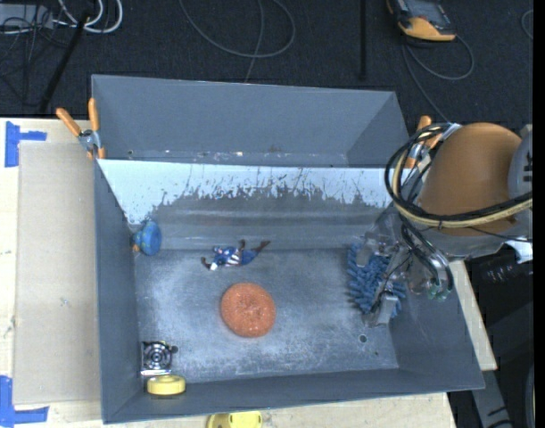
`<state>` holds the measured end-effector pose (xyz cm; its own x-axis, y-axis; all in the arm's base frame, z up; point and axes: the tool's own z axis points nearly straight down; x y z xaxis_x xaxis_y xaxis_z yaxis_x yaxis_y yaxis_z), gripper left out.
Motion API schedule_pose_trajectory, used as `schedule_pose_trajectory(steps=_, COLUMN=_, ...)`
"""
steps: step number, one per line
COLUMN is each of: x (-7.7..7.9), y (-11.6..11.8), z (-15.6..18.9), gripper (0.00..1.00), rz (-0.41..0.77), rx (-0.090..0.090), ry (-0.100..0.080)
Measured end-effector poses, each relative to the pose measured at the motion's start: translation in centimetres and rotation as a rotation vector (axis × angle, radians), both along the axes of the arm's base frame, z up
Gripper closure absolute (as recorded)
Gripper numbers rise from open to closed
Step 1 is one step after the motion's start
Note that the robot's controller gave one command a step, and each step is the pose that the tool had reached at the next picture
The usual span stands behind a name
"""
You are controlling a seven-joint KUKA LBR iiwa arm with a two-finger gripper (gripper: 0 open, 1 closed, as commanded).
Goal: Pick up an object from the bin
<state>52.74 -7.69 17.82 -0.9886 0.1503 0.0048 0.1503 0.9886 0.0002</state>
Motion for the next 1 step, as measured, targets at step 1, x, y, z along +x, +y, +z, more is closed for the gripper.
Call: schedule_pose_trajectory(steps=1, x=1.61, y=-0.57, z=-0.17, gripper=0.00, rz=0.001, rx=-0.001, ry=-0.005)
